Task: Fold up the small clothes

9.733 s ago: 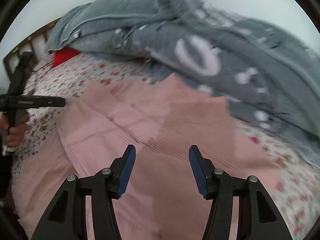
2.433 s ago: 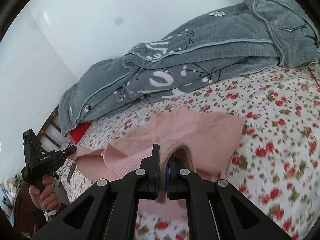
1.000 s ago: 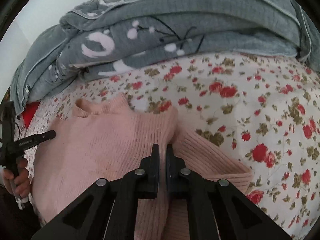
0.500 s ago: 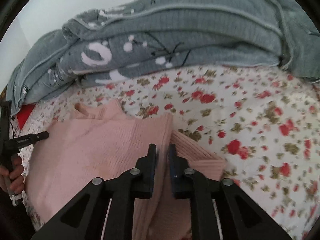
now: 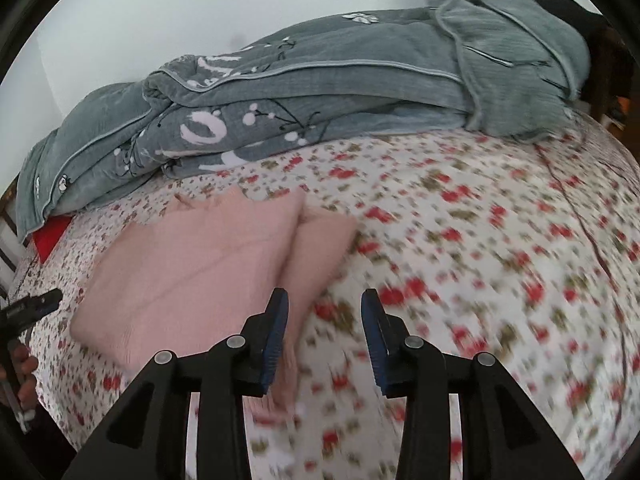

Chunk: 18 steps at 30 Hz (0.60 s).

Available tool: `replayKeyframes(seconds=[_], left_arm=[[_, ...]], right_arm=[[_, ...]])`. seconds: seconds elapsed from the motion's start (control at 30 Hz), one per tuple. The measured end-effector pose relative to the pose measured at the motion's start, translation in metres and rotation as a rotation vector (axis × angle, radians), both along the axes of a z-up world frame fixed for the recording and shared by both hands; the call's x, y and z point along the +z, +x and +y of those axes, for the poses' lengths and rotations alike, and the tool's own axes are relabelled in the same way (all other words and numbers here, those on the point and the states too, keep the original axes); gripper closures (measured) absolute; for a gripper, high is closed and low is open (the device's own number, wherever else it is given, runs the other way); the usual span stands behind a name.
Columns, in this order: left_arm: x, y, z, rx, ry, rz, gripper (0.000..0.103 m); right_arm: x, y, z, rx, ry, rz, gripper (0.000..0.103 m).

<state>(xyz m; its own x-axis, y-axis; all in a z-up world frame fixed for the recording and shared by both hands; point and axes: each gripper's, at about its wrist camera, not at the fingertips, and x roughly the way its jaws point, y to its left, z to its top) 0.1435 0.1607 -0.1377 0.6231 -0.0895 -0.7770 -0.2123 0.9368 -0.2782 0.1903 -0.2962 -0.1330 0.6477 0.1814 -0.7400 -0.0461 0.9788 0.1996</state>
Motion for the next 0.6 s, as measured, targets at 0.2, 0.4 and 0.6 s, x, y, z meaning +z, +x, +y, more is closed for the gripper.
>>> replayKeyframes(seconds=[0.2, 0.4, 0.6], left_arm=[[-0.016, -0.027, 0.011, -0.01, -0.123, 0.052, 0.041], [-0.029, -0.025, 0.012, -0.042, -0.177, 0.041, 0.031], [-0.04, -0.001, 0.023, -0.043, -0.242, 0.026, 0.029]], right_arm=[[-0.01, -0.034, -0.004, 0.037, 0.066, 0.054, 0.055], [-0.028, -0.039, 0.008, 0.058, 0.112, 0.075, 0.047], [-0.047, -0.011, 0.02, 0.046, 0.165, 0.119, 0.046]])
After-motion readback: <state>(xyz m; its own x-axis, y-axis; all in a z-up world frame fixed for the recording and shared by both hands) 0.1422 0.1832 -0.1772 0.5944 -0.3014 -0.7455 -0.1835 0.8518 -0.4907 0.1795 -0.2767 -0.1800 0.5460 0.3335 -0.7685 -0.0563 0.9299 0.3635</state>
